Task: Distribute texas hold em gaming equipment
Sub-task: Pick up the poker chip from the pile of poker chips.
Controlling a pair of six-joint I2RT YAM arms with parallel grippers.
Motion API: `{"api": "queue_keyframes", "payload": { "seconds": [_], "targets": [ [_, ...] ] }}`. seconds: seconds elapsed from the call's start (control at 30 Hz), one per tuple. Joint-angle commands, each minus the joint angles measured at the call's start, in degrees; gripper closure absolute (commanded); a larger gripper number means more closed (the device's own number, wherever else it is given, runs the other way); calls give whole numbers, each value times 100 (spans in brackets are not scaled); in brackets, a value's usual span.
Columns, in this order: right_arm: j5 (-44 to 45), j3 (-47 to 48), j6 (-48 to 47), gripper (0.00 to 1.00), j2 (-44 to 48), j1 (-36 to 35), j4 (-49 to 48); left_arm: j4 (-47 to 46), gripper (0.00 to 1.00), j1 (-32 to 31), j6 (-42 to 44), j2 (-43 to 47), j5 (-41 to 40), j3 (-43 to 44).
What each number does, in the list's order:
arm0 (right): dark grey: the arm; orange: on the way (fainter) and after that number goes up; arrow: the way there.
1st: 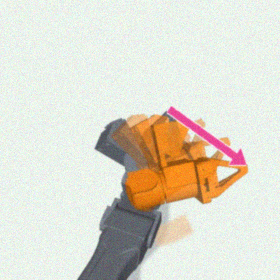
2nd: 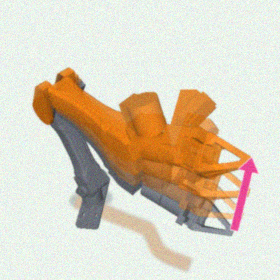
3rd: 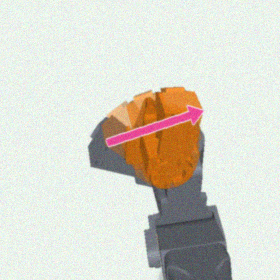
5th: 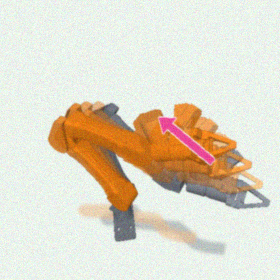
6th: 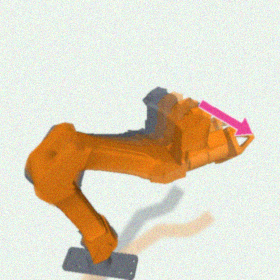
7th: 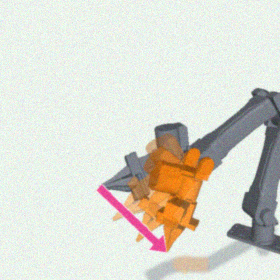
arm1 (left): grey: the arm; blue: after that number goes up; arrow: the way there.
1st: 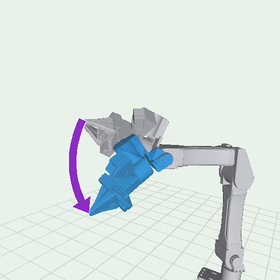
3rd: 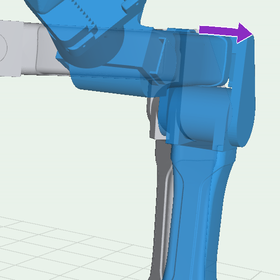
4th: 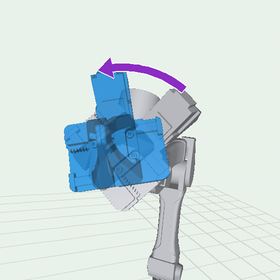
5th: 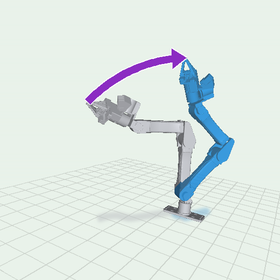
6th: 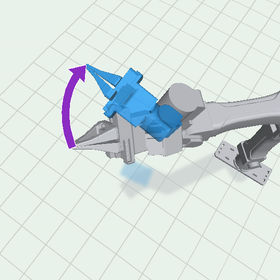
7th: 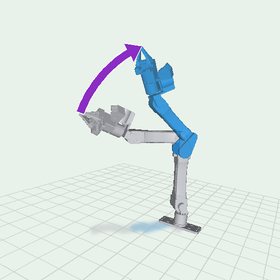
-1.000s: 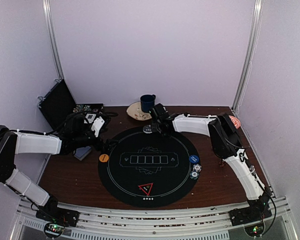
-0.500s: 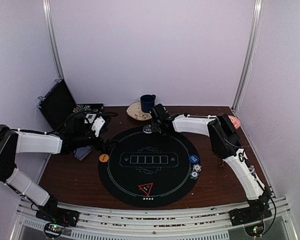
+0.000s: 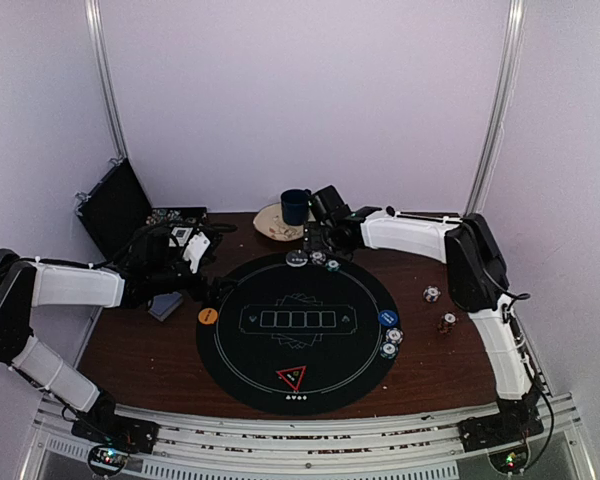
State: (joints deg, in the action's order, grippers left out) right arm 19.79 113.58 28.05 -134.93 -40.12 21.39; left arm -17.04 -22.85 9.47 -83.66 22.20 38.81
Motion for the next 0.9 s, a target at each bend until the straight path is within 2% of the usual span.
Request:
{"api": "queue_keyframes", "payload": {
  "seconds": [0.0,0.17,0.5,0.7,0.87],
  "targets": [
    [371,-597,-146,8,1103,30,323,-212,2,26,-6,22,17,118],
    [561,-1800,27,2,2156,30,563,-201,2,31,-1,81,21,110],
    [1130,-4841,718,1,4564,299,360,-203,2,31,-3,96,43,100],
    [993,-6208,790,1,5543,882,-63,-203,2,27,4,95,47,92],
    [920,-6833,775,1,5888,1477,-331,-212,2,28,15,63,31,101]
  ]
}}
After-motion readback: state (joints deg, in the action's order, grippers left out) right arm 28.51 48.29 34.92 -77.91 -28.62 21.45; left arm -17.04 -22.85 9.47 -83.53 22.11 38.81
